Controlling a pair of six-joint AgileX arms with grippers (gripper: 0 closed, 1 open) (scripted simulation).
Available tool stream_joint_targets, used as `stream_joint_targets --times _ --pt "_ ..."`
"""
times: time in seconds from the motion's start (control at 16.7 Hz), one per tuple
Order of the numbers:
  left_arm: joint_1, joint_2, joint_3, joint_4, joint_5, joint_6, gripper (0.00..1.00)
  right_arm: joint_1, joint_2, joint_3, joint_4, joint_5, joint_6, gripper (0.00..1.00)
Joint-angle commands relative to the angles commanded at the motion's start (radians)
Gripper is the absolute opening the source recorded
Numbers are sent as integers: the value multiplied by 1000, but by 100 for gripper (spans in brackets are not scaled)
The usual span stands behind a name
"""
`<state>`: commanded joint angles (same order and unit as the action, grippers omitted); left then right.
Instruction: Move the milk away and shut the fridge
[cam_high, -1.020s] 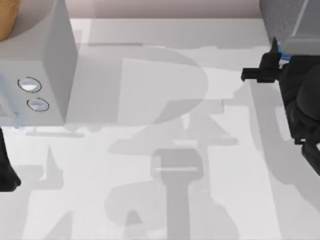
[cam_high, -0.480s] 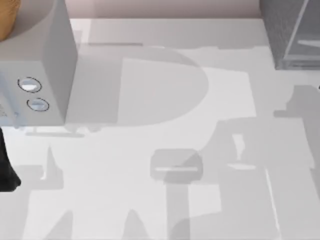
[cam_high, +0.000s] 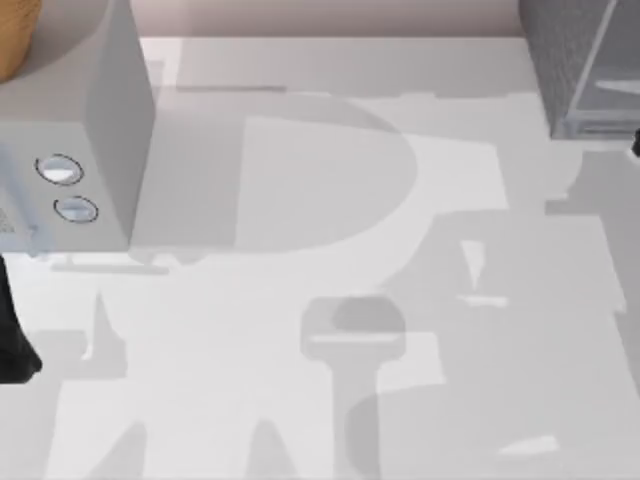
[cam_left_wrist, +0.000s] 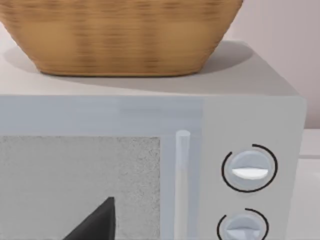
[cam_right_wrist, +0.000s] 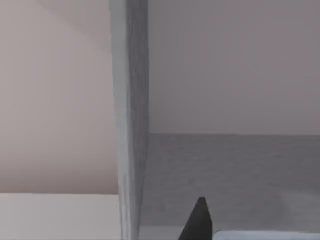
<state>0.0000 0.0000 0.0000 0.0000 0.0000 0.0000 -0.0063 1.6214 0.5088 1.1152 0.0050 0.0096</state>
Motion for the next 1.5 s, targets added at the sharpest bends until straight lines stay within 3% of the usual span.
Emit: stream_joint_targets --times 0.72,1.5 --pt "0 0 0 0 0 0 100 -184 640 710 -104 -174 -5 0" --pt "0 0 0 0 0 0 100 -195 672 741 -113 -183 -4 0"
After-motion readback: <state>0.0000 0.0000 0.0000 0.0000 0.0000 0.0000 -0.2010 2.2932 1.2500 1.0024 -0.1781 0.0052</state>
